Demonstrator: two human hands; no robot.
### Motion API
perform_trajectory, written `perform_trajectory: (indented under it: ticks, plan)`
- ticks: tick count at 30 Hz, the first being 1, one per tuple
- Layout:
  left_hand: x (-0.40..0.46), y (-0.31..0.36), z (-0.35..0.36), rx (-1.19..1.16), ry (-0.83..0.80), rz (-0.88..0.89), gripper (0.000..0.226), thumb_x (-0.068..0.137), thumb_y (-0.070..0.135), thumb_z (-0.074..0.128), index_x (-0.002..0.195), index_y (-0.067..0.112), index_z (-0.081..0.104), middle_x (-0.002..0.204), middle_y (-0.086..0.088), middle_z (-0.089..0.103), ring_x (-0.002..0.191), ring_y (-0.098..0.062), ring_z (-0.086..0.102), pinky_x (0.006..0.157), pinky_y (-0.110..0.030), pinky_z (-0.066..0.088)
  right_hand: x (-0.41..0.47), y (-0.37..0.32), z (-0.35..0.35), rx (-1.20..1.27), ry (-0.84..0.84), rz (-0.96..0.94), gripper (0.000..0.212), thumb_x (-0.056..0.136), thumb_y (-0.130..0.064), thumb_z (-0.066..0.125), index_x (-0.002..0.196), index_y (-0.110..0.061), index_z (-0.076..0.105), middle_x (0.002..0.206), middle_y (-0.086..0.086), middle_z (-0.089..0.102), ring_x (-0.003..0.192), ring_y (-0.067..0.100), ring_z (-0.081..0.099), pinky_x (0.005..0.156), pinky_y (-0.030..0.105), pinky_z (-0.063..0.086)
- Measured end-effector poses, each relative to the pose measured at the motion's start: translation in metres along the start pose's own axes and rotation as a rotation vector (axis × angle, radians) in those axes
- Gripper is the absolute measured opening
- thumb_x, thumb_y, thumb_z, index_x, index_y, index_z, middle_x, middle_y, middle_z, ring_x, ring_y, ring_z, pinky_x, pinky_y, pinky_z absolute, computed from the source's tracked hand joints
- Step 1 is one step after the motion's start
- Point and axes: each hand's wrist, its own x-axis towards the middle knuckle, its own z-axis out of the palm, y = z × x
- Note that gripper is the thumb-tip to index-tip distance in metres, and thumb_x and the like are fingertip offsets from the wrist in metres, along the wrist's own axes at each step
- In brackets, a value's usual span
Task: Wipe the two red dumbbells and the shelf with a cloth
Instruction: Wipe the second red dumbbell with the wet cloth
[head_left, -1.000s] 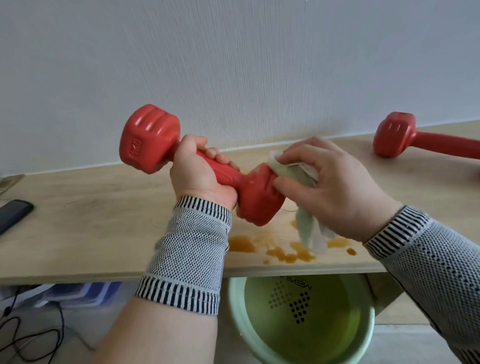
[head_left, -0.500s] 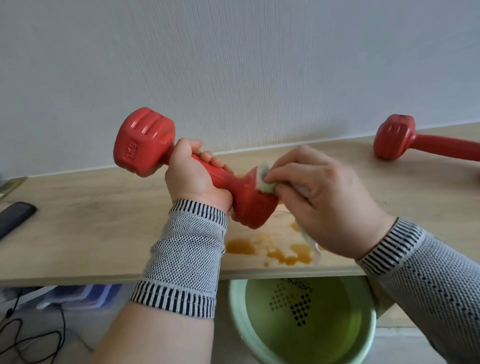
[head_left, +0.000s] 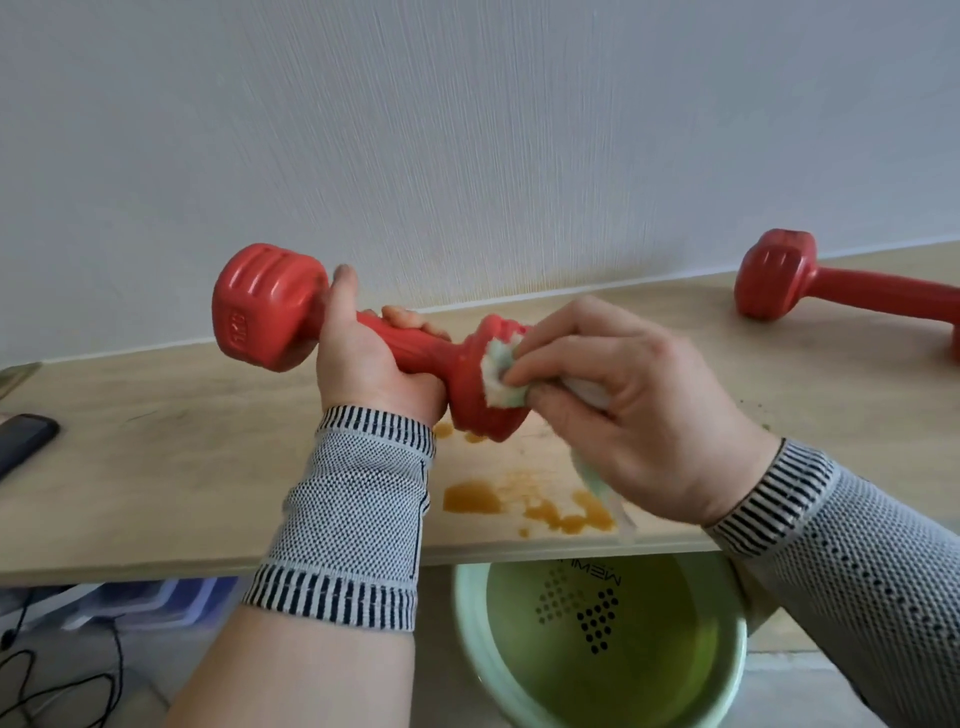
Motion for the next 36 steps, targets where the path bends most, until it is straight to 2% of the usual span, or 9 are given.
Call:
perform_trajectory:
  ticks: [2, 6, 9, 12, 14, 17, 23, 28, 36]
  plan:
    - [-0.001, 0.000, 0.000, -0.015, -0.020, 0.027, 0.044, 0.081, 0.052, 0.071, 0.074, 0.021, 0.041, 0.055, 0.006, 0.044, 0.041, -0.010, 0.046, 0.054, -0.020, 0.045, 0.002, 0.008, -0.005, 0.022, 0.112, 0.173, 0.011, 0.086, -0.017, 0.064, 0.091, -0.019, 0.073, 0.094, -0.005, 0.065, 0.082, 0.007, 0.063, 0.076, 0.029, 0.054]
    - [0.004, 0.002, -0.002, -0.015, -0.052, 0.069, 0.047, 0.073, 0.061, 0.073, 0.072, 0.019, 0.052, 0.067, 0.006, 0.052, 0.061, -0.010, 0.050, 0.074, -0.026, 0.047, 0.002, 0.011, -0.010, 0.418, 0.175, 0.564, 0.009, 0.084, -0.014, 0.066, 0.087, -0.020, 0.072, 0.077, 0.003, 0.072, 0.070, 0.014, 0.068, 0.065, 0.030, 0.058]
    - [0.005, 0.000, -0.003, 0.031, -0.077, 0.065, 0.046, 0.073, 0.064, 0.070, 0.080, 0.020, 0.061, 0.073, 0.011, 0.061, 0.066, -0.007, 0.056, 0.091, -0.037, 0.049, 0.002, 0.010, -0.007, 0.519, 0.191, 0.621, 0.009, 0.085, -0.012, 0.066, 0.090, -0.014, 0.073, 0.077, 0.006, 0.072, 0.066, 0.013, 0.067, 0.062, 0.026, 0.056]
    - [0.000, 0.001, -0.002, 0.114, -0.107, -0.024, 0.051, 0.077, 0.066, 0.064, 0.101, 0.021, 0.068, 0.083, 0.008, 0.069, 0.075, -0.011, 0.063, 0.089, -0.043, 0.050, 0.003, 0.016, -0.006, 0.542, 0.242, 0.639, 0.009, 0.084, -0.011, 0.066, 0.090, -0.014, 0.073, 0.080, 0.006, 0.073, 0.072, 0.018, 0.068, 0.067, 0.031, 0.057]
    - [-0.002, 0.002, -0.001, 0.109, -0.140, -0.078, 0.045, 0.083, 0.059, 0.063, 0.106, 0.020, 0.065, 0.076, 0.006, 0.064, 0.069, -0.012, 0.062, 0.083, -0.037, 0.051, 0.003, 0.019, -0.006, 0.531, 0.257, 0.627, 0.009, 0.084, -0.012, 0.067, 0.090, -0.015, 0.073, 0.083, 0.005, 0.073, 0.074, 0.017, 0.069, 0.068, 0.031, 0.057]
    - [0.001, 0.000, -0.001, 0.119, -0.125, -0.066, 0.018, 0.090, 0.037, 0.064, 0.085, 0.021, 0.057, 0.062, 0.010, 0.051, 0.055, -0.007, 0.051, 0.073, -0.031, 0.046, 0.003, 0.013, -0.001, 0.306, 0.186, 0.472, 0.009, 0.084, -0.015, 0.067, 0.088, -0.021, 0.072, 0.088, -0.002, 0.070, 0.077, 0.008, 0.066, 0.070, 0.020, 0.053]
    - [0.000, -0.010, 0.000, 0.265, 0.039, 0.077, 0.035, 0.090, 0.031, 0.067, 0.065, 0.017, 0.048, 0.045, 0.009, 0.045, 0.038, -0.008, 0.045, 0.053, -0.025, 0.043, -0.005, -0.002, 0.021, -0.144, -0.010, -0.013, 0.016, 0.083, -0.010, 0.058, 0.091, -0.013, 0.072, 0.095, 0.004, 0.061, 0.086, 0.023, 0.063, 0.074, 0.034, 0.053]
    - [0.000, -0.009, 0.004, 0.229, 0.025, 0.079, 0.028, 0.089, 0.026, 0.069, 0.069, 0.018, 0.051, 0.049, 0.009, 0.046, 0.039, -0.007, 0.044, 0.048, -0.023, 0.040, 0.004, 0.022, 0.005, -0.156, 0.085, 0.135, 0.015, 0.085, -0.011, 0.058, 0.090, -0.017, 0.071, 0.093, -0.005, 0.059, 0.077, 0.009, 0.057, 0.070, 0.028, 0.048]
    - [-0.003, -0.006, 0.004, 0.245, 0.030, 0.086, 0.028, 0.089, 0.027, 0.068, 0.069, 0.019, 0.051, 0.050, 0.009, 0.045, 0.040, -0.007, 0.044, 0.047, -0.022, 0.041, 0.004, 0.011, 0.008, -0.139, 0.025, 0.054, 0.016, 0.086, -0.014, 0.055, 0.090, -0.017, 0.071, 0.095, -0.004, 0.057, 0.079, 0.011, 0.057, 0.071, 0.016, 0.045]
